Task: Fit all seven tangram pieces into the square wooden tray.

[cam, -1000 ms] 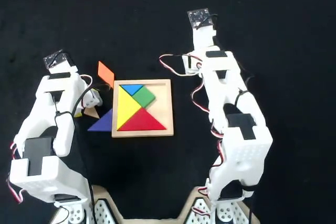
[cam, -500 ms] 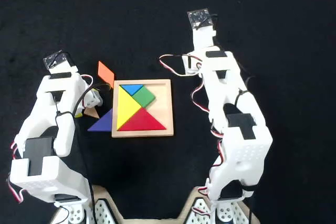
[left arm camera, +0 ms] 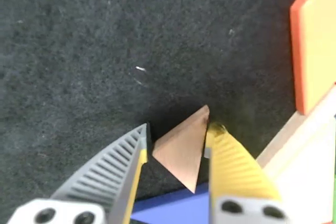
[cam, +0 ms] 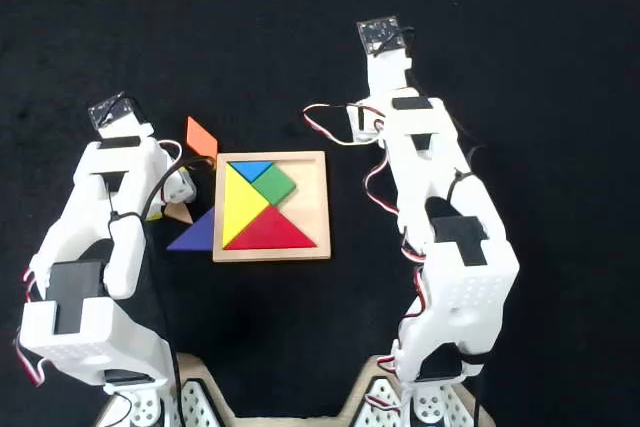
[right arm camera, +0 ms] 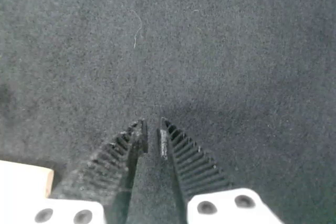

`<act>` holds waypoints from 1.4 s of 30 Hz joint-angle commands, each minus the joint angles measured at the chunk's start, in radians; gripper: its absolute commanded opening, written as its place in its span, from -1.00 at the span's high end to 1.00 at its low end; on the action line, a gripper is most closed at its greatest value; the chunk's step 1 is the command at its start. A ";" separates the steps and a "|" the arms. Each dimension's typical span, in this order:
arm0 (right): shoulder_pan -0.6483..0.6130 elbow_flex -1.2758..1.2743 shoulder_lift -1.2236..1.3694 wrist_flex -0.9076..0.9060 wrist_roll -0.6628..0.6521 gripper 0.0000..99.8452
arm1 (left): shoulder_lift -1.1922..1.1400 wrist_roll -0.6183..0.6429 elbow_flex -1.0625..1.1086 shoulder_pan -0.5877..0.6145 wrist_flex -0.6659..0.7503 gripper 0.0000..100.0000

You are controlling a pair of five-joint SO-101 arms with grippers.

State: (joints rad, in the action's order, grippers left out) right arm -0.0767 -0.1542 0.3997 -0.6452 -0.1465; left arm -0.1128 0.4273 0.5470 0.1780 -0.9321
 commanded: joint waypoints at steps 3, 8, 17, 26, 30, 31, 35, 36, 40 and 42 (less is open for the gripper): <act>-0.009 0.025 -0.008 0.012 -0.012 0.91 | -0.002 0.009 -0.036 -0.008 -0.009 0.65; -0.009 0.025 -0.008 0.012 -0.012 0.91 | -0.002 0.006 -0.036 -0.008 -0.008 0.66; -0.009 0.027 -0.008 0.012 -0.012 0.91 | -0.002 0.005 -0.045 -0.008 0.002 0.66; -0.009 0.027 -0.008 0.014 -0.012 0.91 | 0.009 0.005 -0.045 -0.007 0.031 0.66; -0.009 0.028 -0.008 0.014 -0.012 0.91 | 0.009 0.000 -0.047 -0.008 0.041 0.66; -0.009 0.028 -0.008 0.014 -0.012 0.91 | 0.009 -0.015 -0.056 -0.008 0.038 0.66; -0.009 0.028 -0.008 0.015 -0.012 0.91 | 0.009 -0.051 -0.067 -0.008 0.034 0.66; -0.009 0.028 -0.008 0.015 -0.012 0.91 | 0.009 -0.051 -0.065 -0.008 0.034 0.66; -0.009 0.028 -0.008 0.015 -0.012 0.91 | 0.009 -0.021 -0.064 0.004 0.031 0.64; -0.009 0.028 -0.008 0.015 -0.012 0.91 | 0.009 0.011 -0.067 0.012 -0.014 0.57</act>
State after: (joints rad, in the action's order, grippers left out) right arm -0.0767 -0.1542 0.3997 -0.6452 -0.1465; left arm -0.1158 0.3874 0.5347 0.1749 -0.9106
